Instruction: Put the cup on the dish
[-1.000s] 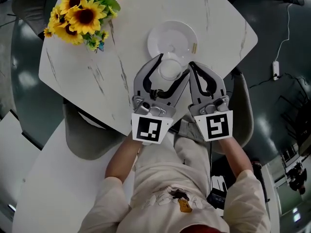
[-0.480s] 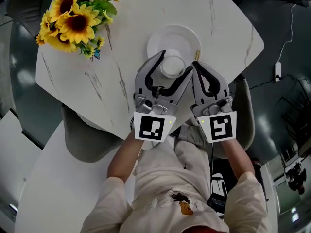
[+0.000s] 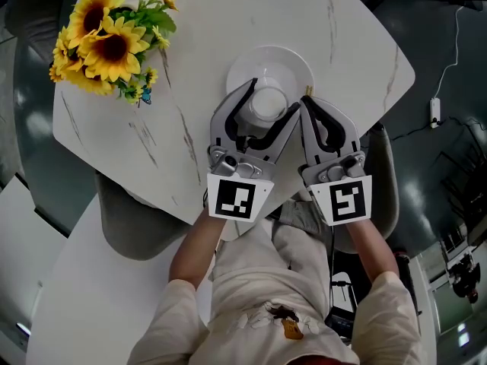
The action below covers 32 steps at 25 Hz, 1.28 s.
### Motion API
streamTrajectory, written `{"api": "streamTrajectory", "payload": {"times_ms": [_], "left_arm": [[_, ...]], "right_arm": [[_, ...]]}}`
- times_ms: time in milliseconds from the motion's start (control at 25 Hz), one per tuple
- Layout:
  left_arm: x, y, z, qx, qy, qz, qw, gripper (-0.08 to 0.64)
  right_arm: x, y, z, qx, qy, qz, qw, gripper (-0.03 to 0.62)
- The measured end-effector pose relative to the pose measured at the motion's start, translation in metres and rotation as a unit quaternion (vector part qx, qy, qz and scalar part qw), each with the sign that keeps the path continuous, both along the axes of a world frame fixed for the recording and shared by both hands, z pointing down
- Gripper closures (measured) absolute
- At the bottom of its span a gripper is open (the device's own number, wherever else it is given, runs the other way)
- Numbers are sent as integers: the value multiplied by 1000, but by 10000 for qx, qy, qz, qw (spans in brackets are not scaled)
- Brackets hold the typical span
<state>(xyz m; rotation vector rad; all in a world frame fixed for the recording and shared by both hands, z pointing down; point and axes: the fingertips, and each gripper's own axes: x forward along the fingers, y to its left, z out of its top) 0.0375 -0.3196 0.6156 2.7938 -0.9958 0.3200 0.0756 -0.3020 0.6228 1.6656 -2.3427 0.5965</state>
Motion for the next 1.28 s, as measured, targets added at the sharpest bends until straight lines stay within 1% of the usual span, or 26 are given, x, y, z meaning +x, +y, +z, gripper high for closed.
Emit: {"api": "streamTrajectory", "payload": {"times_ms": [120, 280, 400, 520, 680, 760, 920, 1160, 1280], "left_arm": [[1, -3, 1, -53, 131, -42, 9999, 279], [2, -3, 1, -15, 106, -39, 9999, 279], [3, -2, 0, 48, 124, 22, 9999, 279], [2, -2, -1, 40, 204, 43, 9998, 279], [0, 0, -1, -4, 212, 26, 9998, 278], [-4, 1, 1, -78, 208, -45, 9997, 278], [-14, 8, -3, -245, 319, -268, 9988, 278], [-27, 25, -21, -139, 238, -400, 9988, 278], [-31, 32, -31, -149, 223, -465, 9986, 278]], "right_arm": [[2, -1, 0, -10, -32, 35, 10000, 588], [2, -1, 1, -26, -46, 54, 10000, 588], [7, -1, 2, 54, 38, 50, 10000, 588], [10, 1, 5, 78, 155, -2, 9998, 588], [13, 3, 4, 65, 160, 51, 9998, 588], [13, 4, 1, 88, 164, 89, 9998, 588], [15, 7, -9, 156, 188, 120, 9996, 588], [17, 16, -24, 272, 244, 115, 9993, 588], [16, 24, -32, 298, 257, 117, 9992, 588]]}}
